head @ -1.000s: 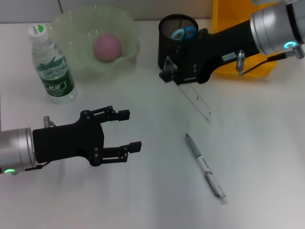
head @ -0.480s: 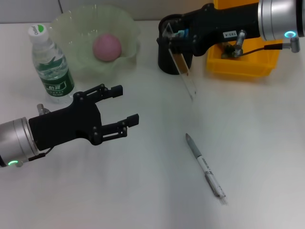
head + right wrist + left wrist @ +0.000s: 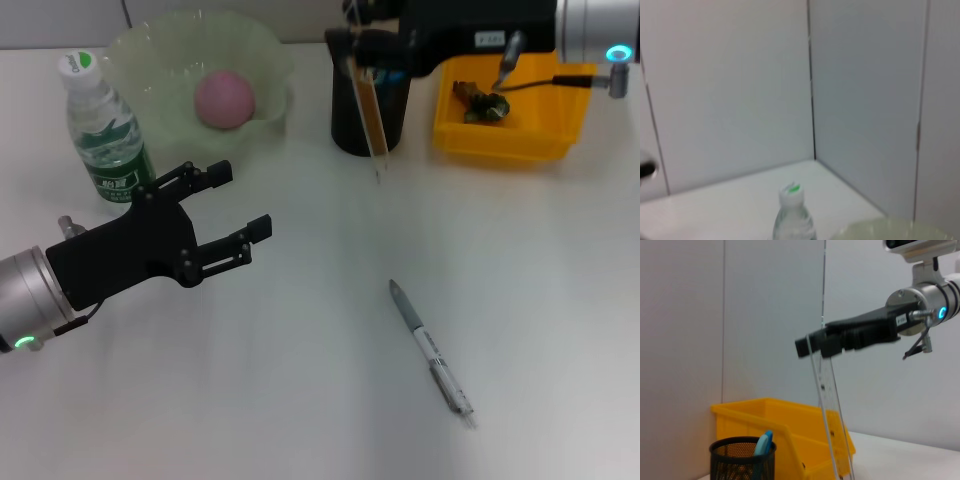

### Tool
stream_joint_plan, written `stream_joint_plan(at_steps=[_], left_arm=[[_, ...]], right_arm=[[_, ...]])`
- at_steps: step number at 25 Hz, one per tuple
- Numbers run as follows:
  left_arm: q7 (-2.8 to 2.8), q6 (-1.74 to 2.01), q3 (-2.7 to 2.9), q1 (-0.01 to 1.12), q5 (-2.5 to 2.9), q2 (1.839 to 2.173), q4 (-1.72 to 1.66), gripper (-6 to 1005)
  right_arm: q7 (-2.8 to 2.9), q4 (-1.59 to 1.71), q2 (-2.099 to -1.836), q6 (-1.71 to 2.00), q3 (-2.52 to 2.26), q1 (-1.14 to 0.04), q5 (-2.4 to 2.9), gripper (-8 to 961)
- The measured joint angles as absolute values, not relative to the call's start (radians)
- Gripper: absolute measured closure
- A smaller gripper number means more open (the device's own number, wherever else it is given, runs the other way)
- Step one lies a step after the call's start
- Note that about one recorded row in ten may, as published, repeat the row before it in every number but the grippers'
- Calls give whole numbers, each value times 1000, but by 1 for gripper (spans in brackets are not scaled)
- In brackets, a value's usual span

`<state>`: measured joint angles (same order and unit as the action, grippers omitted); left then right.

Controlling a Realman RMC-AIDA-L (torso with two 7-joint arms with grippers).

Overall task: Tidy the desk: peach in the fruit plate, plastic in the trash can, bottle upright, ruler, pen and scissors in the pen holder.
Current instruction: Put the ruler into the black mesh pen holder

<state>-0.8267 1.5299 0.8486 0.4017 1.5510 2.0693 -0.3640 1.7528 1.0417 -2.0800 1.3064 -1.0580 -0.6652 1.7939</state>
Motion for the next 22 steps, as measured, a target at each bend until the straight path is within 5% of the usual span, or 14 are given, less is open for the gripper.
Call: stream_joint_plan(at_steps=[22], left_arm=[[-751,1484,811,399,1508,2071,-260,194]], right_arm=[[1509,811,-2080,1146,-901,-678,1424,557]])
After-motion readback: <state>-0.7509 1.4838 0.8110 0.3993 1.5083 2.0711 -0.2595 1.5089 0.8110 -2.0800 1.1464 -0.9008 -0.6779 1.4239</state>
